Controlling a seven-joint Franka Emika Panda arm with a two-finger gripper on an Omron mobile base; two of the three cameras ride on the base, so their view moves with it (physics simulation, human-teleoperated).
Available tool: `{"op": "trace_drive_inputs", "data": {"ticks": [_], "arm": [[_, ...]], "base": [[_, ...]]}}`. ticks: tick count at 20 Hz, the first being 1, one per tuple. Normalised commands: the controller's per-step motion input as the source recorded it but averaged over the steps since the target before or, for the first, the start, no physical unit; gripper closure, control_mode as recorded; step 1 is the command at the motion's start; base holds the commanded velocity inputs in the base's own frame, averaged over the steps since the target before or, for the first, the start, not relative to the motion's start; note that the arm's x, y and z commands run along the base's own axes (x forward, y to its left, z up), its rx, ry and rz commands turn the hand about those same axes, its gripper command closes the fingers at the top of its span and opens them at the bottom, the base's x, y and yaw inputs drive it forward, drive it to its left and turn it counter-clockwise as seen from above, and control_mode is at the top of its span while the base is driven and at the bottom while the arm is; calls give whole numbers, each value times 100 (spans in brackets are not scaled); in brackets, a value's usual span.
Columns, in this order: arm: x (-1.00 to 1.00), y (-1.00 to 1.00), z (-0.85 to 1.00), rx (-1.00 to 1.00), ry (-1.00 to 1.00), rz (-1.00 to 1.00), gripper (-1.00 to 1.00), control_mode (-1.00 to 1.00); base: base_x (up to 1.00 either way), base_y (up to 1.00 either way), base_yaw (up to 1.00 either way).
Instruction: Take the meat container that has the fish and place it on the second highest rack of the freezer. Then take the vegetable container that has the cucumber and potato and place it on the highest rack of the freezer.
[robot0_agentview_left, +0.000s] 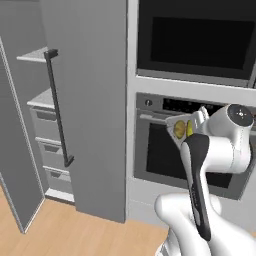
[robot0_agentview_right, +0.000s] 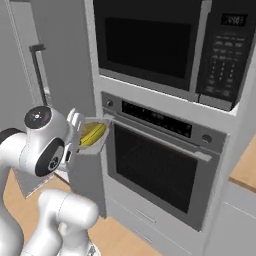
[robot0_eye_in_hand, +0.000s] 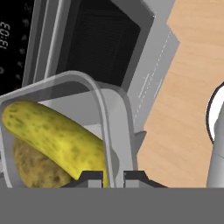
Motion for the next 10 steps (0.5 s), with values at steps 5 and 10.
{"op": "trace_drive_inputs", "data": {"ticks": [5,10], "arm": [[0,0,0,0,0,0,100,100],[0,0,0,0,0,0,100,100]], "base": [[37,99,-13],[-13,95,-1]]}}
